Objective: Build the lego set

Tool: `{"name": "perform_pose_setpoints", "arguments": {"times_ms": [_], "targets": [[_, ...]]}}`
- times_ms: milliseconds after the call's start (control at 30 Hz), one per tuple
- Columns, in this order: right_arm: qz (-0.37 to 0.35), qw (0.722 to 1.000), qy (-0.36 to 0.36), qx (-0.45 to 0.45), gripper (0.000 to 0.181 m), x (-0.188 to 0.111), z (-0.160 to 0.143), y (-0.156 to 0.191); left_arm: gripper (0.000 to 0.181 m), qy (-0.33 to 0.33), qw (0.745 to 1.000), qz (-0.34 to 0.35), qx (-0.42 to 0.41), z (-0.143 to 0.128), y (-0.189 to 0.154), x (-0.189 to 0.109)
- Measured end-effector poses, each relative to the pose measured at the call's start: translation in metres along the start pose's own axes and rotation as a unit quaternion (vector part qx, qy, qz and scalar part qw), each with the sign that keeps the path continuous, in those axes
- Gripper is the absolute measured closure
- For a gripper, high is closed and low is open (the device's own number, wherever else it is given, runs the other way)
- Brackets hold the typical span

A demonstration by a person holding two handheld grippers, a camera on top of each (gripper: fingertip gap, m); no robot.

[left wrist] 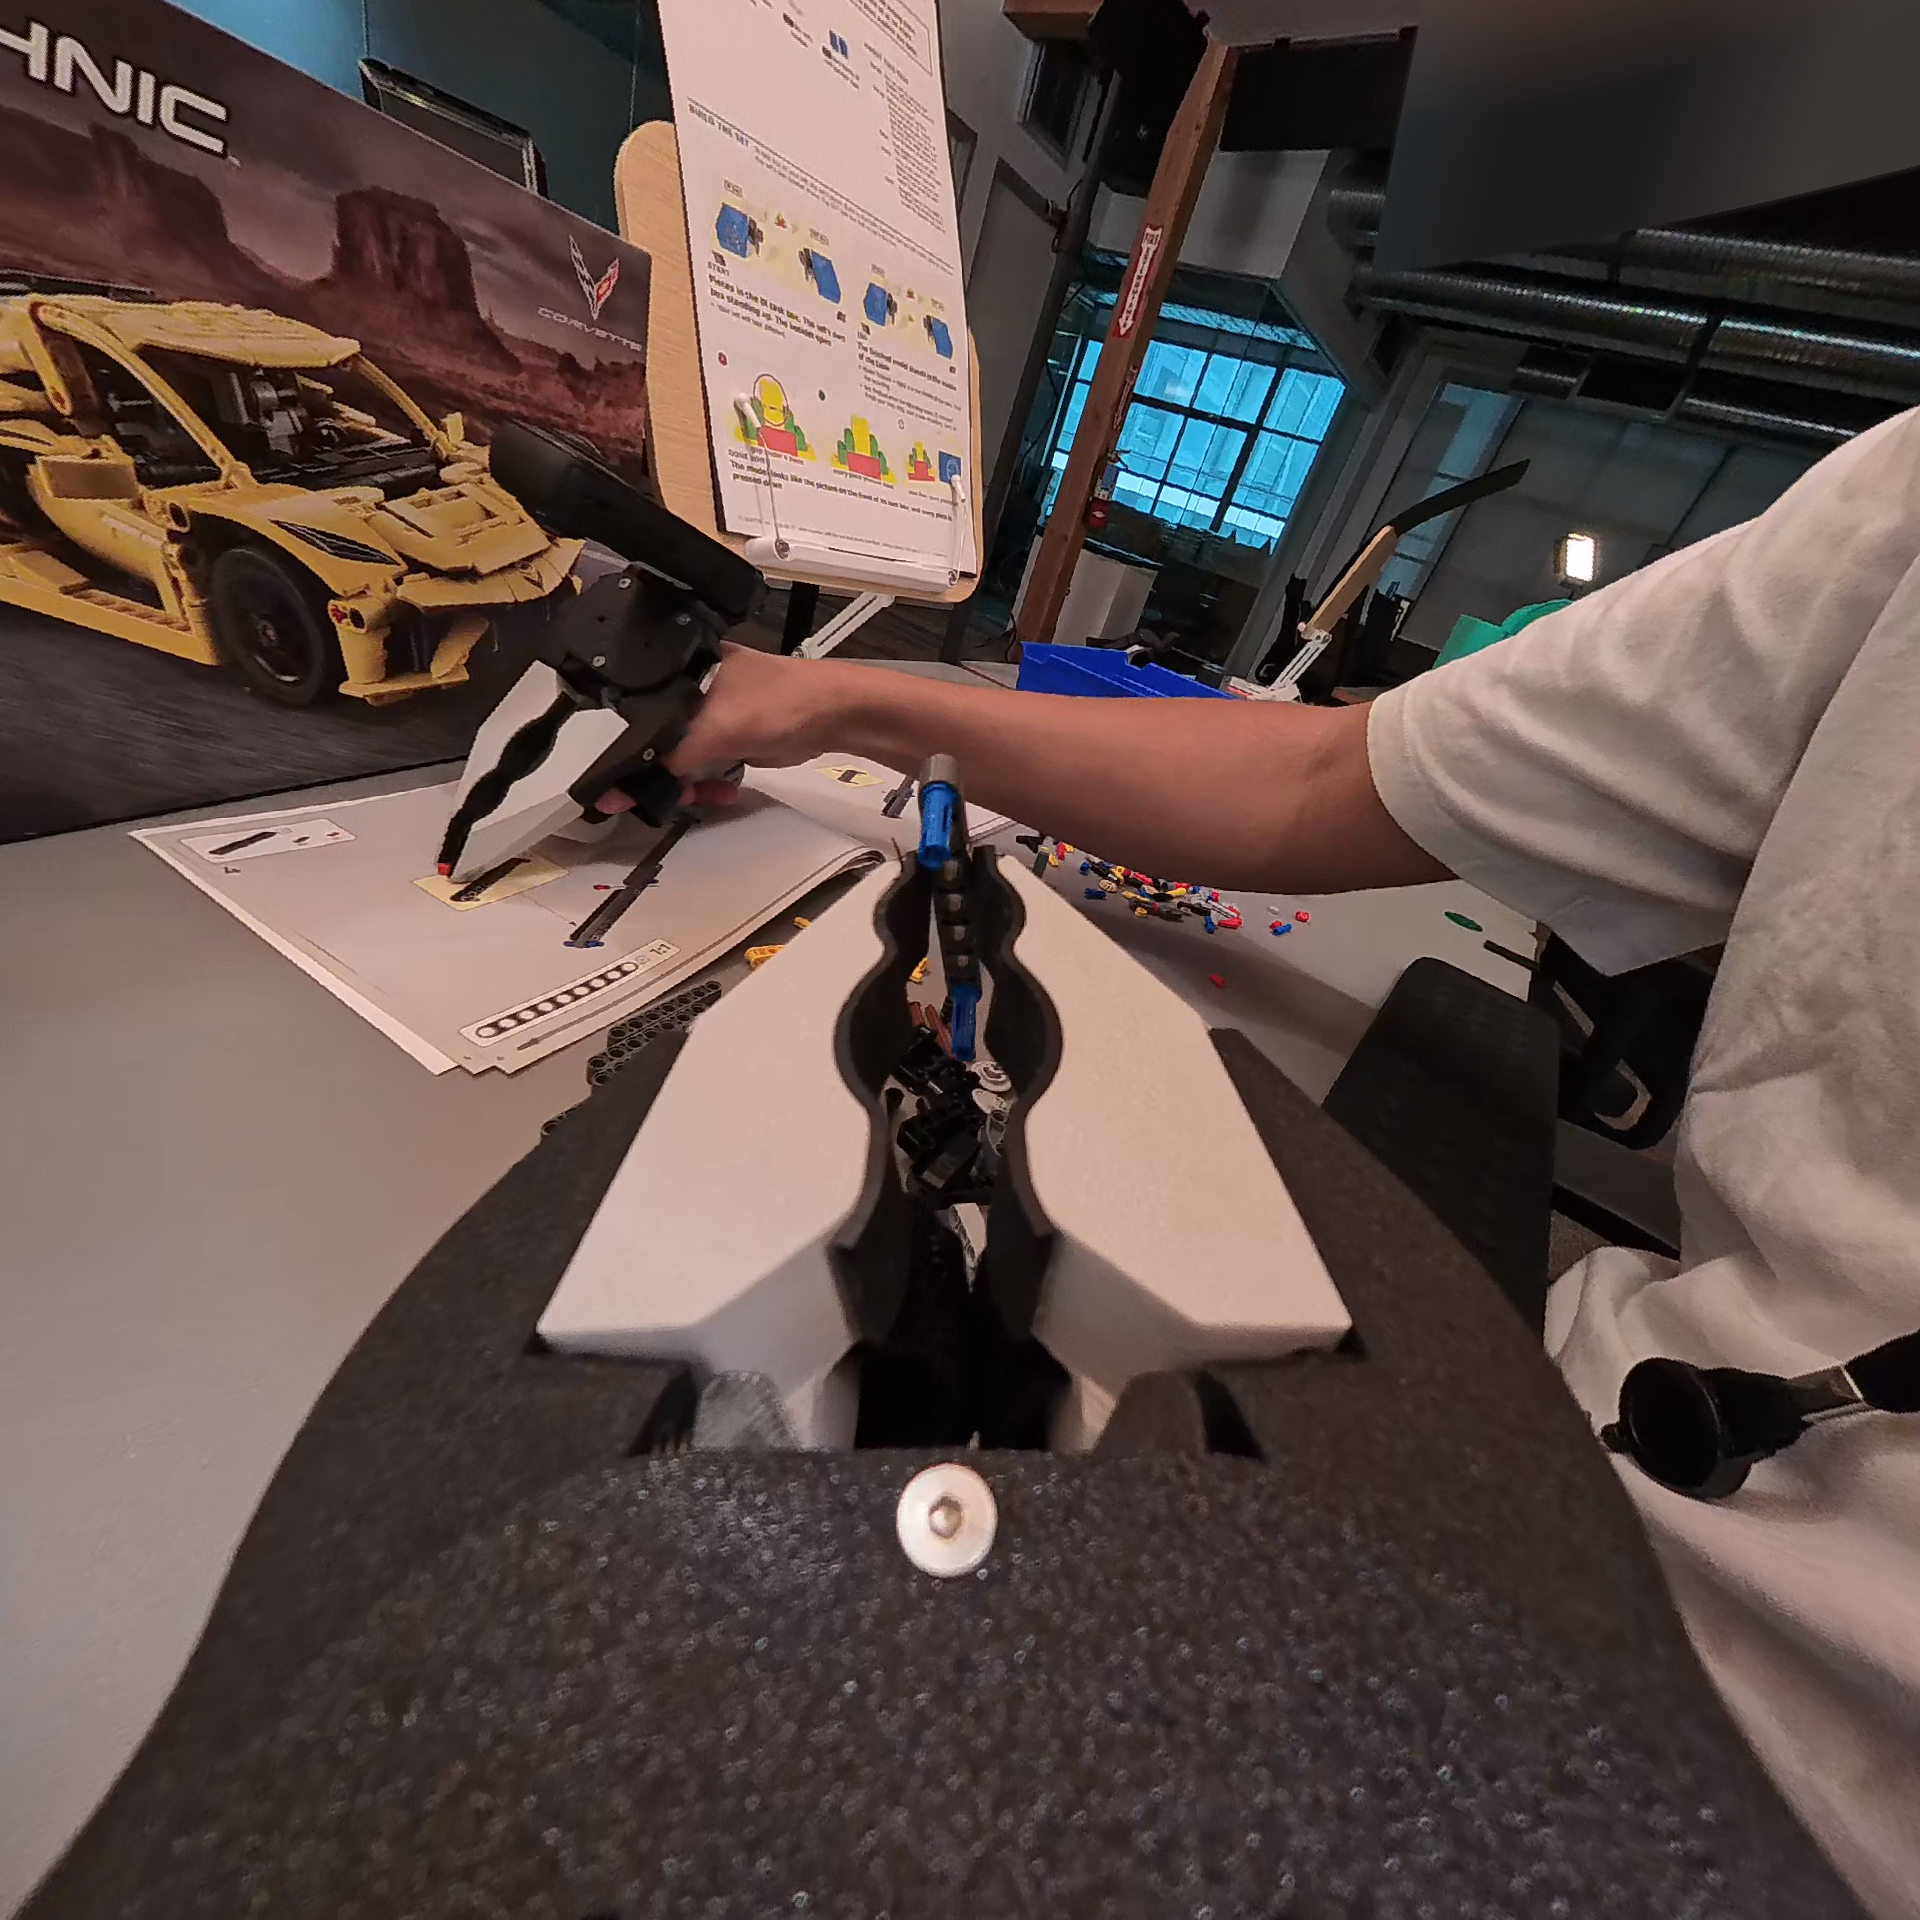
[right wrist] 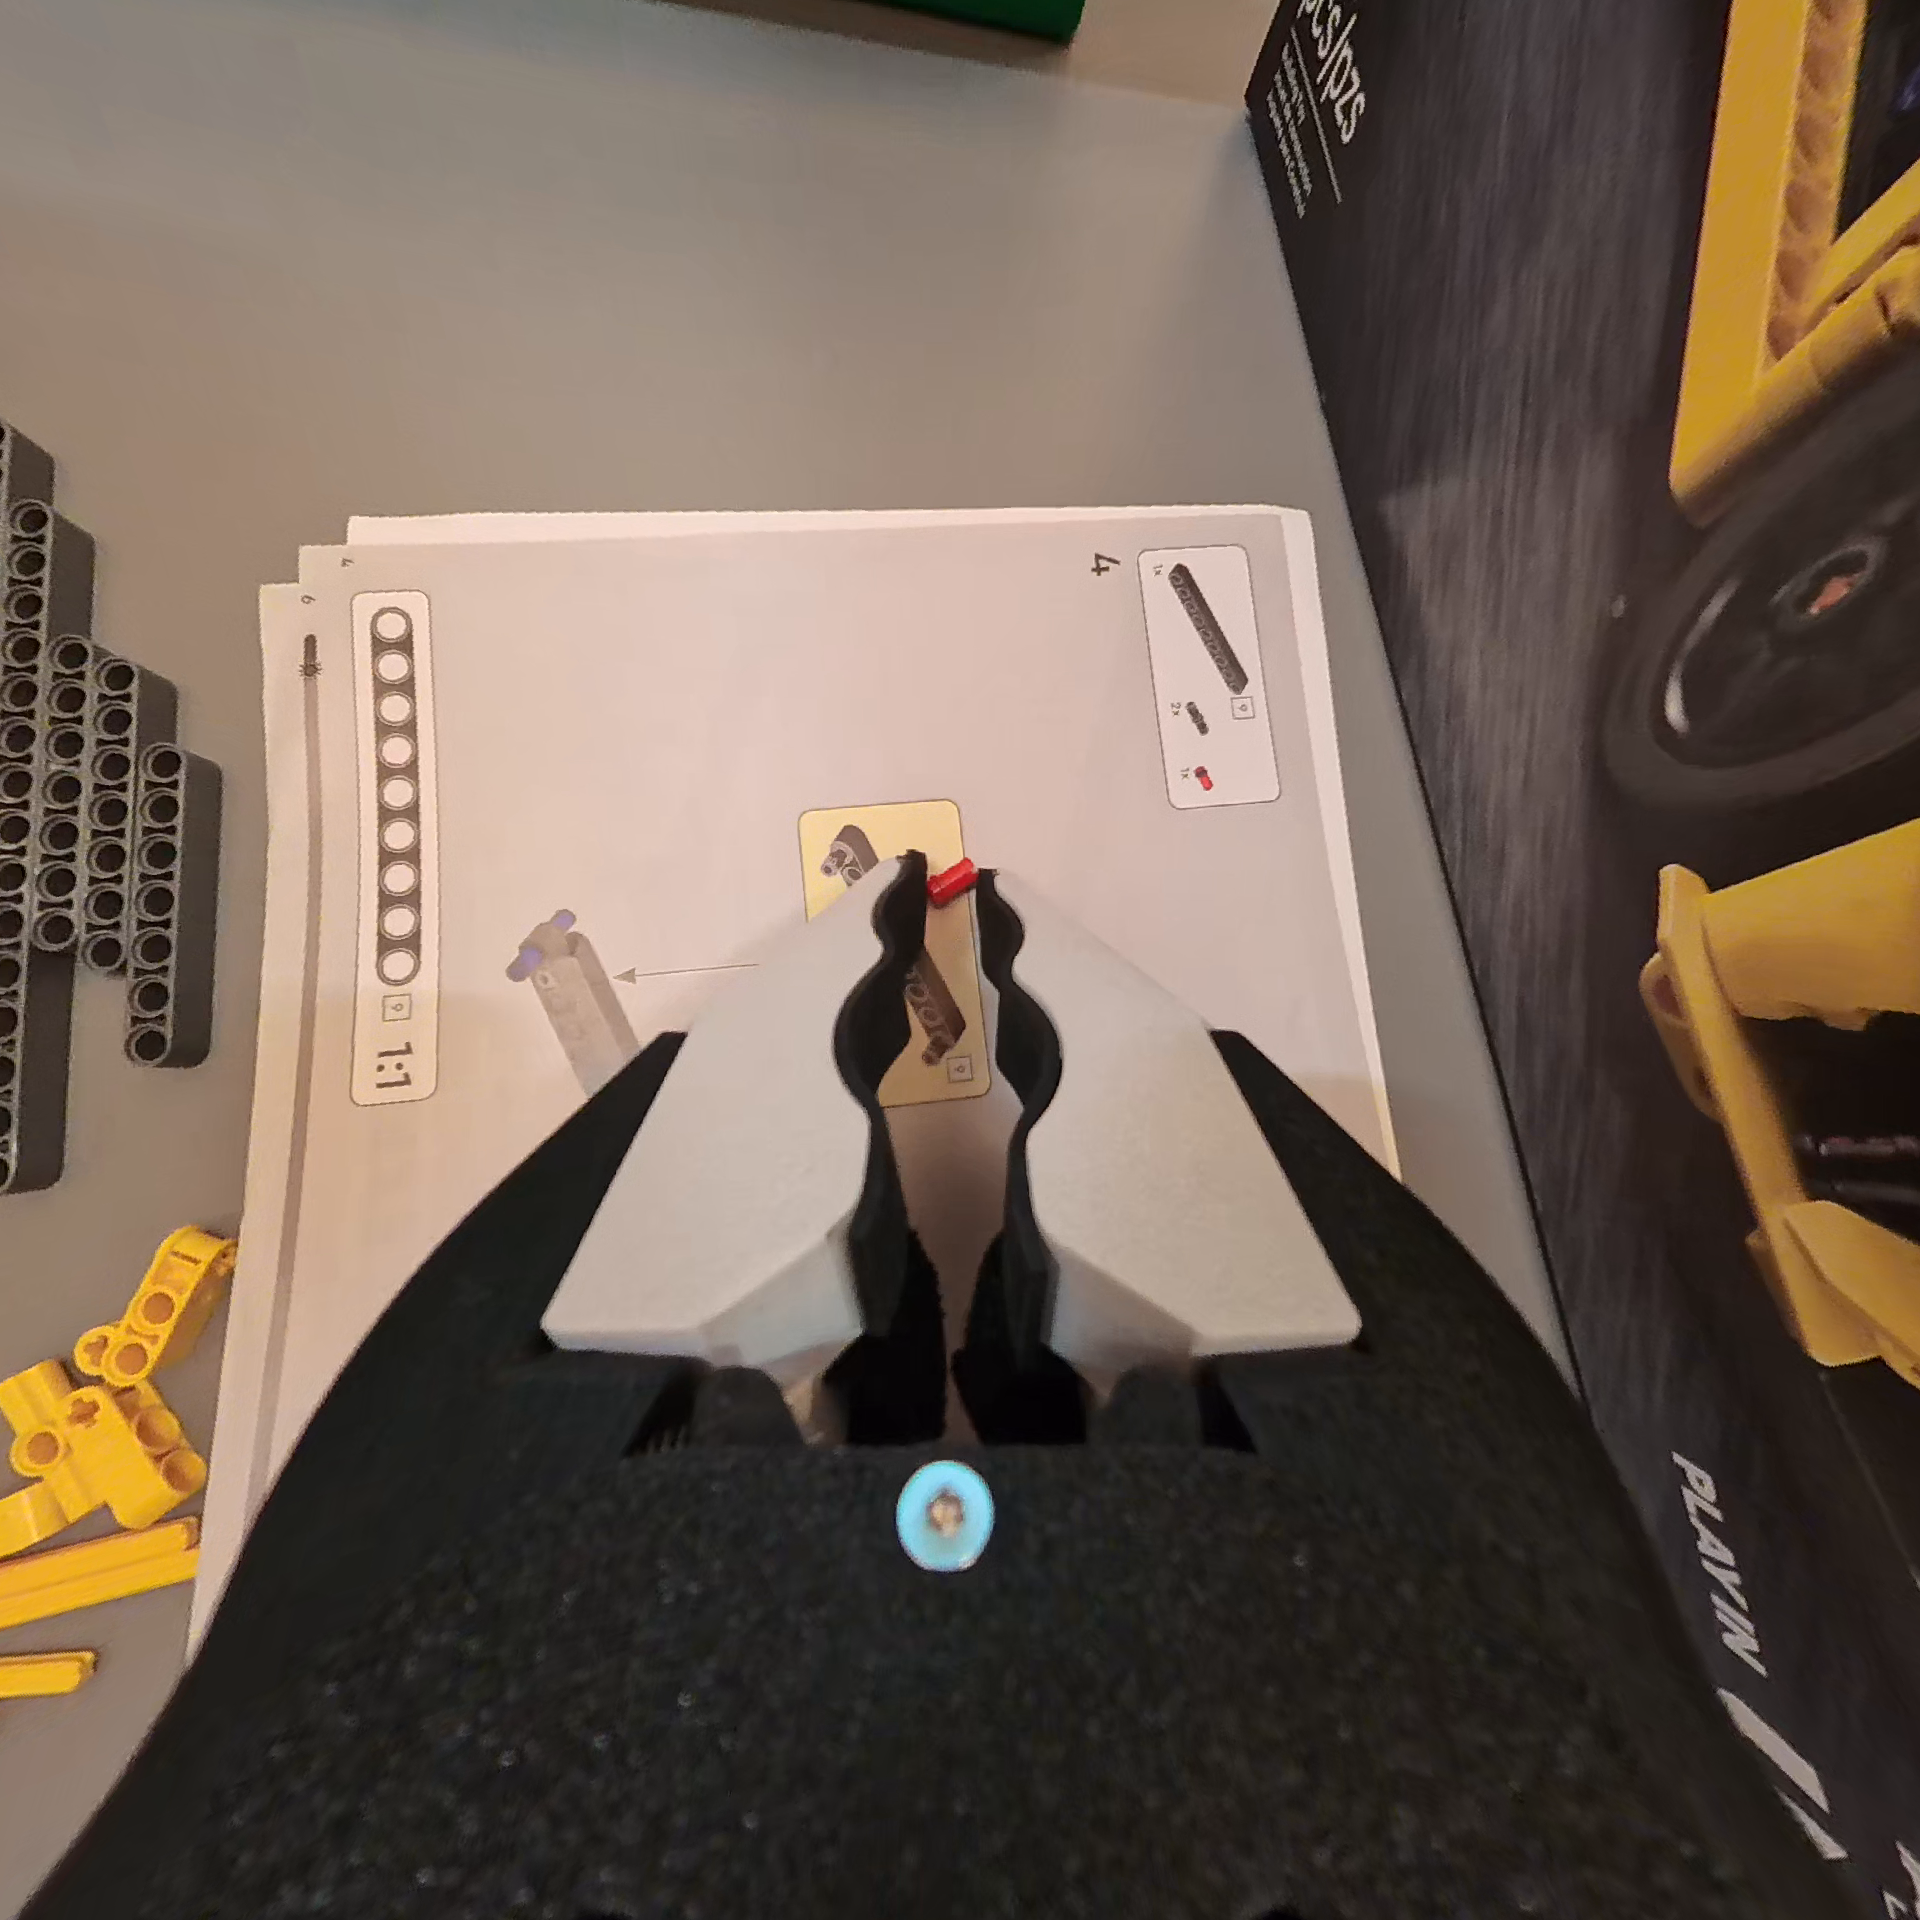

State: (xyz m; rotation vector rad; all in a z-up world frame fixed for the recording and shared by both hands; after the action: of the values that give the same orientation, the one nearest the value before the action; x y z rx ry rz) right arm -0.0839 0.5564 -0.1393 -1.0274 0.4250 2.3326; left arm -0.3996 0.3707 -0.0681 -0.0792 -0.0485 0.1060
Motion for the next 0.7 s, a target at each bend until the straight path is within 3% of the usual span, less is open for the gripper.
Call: {"name": "perform_pose_setpoints", "arguments": {"times_ms": [33,200,367,533,700], "targets": [[0.000,1.000,0.000,0.001,0.174,0.000,0.000,0.000,0.176,0.000,1.000,0.000,0.000,0.000,0.000,0.000],[-0.011,1.000,-0.014,-0.004,0.174,-0.017,0.002,0.008,0.175,-0.003,1.000,-0.004,-0.003,0.002,0.000,0.002],[0.009,1.000,-0.024,0.001,0.174,-0.089,-0.017,0.058,0.175,0.017,1.000,-0.019,-0.016,0.005,-0.003,0.020],[-0.010,1.000,0.003,0.027,0.174,-0.167,-0.099,0.138,0.175,0.099,0.992,-0.074,-0.027,0.001,-0.017,0.064],[-0.076,0.994,0.044,0.057,0.174,-0.197,-0.191,0.208,0.175,0.181,0.971,-0.154,-0.028,-0.007,-0.042,0.131]]}}
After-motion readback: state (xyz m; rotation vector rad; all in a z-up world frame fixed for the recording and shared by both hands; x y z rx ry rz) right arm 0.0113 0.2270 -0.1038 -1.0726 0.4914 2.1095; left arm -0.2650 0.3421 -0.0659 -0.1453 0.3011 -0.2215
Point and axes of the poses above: each gripper's, where its closed fingertips meet, x out along the fingers, z out of its top, y = z × x across the jaws, the point moved 10 cm from there along -x, back along the fingers, and after that the axes turned 12 degrees about x, right-handed, at the moved point
